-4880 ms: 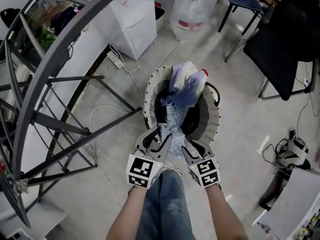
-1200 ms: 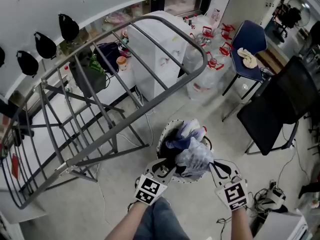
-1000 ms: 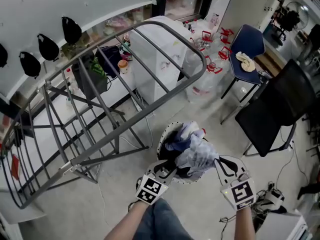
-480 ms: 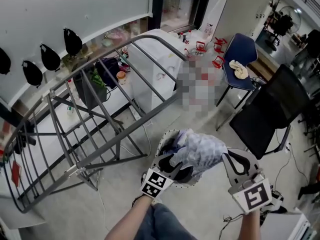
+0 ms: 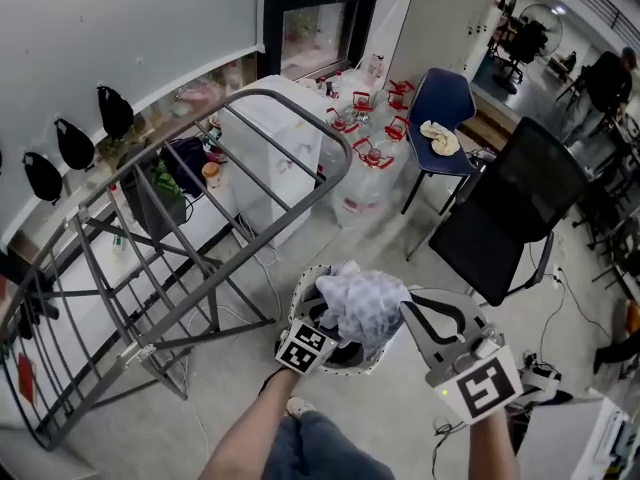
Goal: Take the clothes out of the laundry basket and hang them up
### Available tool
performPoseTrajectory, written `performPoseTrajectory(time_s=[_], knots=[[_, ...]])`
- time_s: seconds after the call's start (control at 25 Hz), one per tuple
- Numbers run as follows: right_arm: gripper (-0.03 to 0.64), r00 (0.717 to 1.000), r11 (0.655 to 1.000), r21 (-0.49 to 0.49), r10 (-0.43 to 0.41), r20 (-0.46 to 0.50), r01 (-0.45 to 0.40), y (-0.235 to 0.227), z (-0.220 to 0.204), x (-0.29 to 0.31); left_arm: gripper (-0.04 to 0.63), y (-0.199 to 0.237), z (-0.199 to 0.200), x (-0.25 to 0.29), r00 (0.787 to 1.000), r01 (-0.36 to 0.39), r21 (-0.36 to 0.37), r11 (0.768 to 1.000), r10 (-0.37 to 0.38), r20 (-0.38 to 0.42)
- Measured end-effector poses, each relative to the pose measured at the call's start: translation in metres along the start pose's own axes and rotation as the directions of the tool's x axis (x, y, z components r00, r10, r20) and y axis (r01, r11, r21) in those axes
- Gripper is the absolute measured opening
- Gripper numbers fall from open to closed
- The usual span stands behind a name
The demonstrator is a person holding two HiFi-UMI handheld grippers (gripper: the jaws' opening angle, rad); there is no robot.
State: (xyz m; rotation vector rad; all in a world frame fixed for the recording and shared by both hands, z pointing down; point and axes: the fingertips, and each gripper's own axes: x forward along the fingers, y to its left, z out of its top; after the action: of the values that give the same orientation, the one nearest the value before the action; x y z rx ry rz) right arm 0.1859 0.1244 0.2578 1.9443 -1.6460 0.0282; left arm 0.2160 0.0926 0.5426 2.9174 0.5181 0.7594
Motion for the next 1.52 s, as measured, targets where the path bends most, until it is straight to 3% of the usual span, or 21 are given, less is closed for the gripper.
performPoseTrajectory(time_s=[0.08,0.16,0.24,0.48,0.84,1.52], knots=[[0.014,1.0,1.0,0.015,-0.005,0.007,0.005,0.002,0.001,-0.002,0.202,-0.006,0.0,0.006,1.0,0.016,0.004,1.0,-0.016,0.003],[0.014,1.0,0.999,0.033,-0.019,0.014,0.019,-0.001,0.003,-0.004,0.092,-0.009,0.005,0.008,1.0,0.021,0.023,1.0,-0.021,0.01],[0.014,0.999,0.999,0.034,-0.031,0.025,0.03,-0.006,0.006,-0.006,0.044,-0.01,0.01,0.005,1.0,0.027,0.036,0.999,-0.027,0.015],[0.014,0.998,0.999,0.013,-0.038,0.044,0.038,-0.015,0.002,-0.014,0.032,-0.015,0.008,-0.007,0.999,0.027,-0.051,0.998,-0.025,0.033],[0.014,0.995,0.994,0.056,-0.097,0.02,0.096,-0.034,-0.02,-0.025,0.031,0.009,0.021,-0.04,0.991,-0.048,-0.141,0.989,0.066,0.12],[0.014,0.984,0.988,0.081,-0.117,-0.131,0.129,-0.038,-0.082,-0.016,0.031,0.014,0.114,-0.126,0.929,-0.131,-0.056,0.99,0.143,0.342]])
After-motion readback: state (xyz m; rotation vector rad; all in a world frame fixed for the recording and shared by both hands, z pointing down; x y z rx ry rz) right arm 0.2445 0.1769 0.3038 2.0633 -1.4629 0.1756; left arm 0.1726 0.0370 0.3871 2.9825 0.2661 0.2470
